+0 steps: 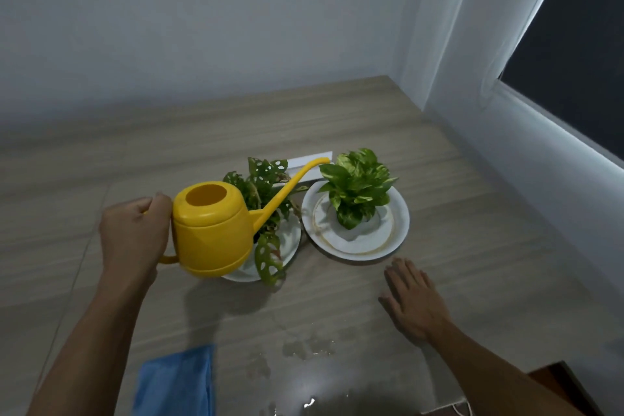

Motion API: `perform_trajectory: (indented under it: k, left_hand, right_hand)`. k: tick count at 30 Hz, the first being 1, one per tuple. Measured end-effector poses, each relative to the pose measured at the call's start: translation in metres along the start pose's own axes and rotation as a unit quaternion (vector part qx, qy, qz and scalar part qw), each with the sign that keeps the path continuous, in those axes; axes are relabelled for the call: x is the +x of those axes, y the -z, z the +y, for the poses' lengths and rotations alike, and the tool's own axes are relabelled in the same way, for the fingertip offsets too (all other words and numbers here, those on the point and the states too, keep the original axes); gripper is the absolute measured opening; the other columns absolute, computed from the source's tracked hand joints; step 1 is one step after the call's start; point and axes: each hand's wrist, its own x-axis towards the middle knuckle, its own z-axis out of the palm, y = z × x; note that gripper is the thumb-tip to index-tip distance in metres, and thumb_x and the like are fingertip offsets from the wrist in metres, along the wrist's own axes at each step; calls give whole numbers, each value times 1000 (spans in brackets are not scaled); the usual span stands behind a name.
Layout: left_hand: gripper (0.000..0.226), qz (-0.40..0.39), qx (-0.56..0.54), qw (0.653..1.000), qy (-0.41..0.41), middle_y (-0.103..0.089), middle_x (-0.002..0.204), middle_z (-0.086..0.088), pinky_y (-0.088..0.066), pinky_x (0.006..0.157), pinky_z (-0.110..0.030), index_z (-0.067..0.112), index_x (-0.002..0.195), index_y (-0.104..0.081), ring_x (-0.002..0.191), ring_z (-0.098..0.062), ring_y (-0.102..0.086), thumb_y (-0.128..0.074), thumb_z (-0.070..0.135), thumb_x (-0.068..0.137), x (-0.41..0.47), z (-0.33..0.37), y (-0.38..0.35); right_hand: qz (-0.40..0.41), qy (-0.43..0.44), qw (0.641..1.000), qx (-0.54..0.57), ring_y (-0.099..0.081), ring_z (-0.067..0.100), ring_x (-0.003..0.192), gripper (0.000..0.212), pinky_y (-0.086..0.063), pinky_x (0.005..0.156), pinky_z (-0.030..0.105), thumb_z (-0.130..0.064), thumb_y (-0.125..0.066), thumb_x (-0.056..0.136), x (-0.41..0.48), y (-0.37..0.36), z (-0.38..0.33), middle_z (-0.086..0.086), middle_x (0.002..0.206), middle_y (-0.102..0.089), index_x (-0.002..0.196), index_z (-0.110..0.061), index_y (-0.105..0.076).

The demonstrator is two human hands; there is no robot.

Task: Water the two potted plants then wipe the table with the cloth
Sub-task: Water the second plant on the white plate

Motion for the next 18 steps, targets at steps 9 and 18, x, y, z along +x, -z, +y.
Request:
perform_trajectory:
  k: [9,18]
  left_hand:
    - [36,47,46,998,9,-33,55,-9,-44,49,-54,1,54,-40,54,-21,-32,-53,13,85,-35,36,-48]
    - [44,56,160,983,-66,-26,50,-8,-22,49,-37,15,50,-28,48,-15,-25,-50,19,88,-51,66,-75]
  right_hand:
    - [-15,45,999,8,12,18,148,83,4,117,38,-67,4,86,33,-15,53,2,163,5,155,-21,-5]
    - [-6,72,997,24,-3,25,149,79,-5,119,45,-65,-9,90,52,-30,71,6,163,-6,154,-19,-16]
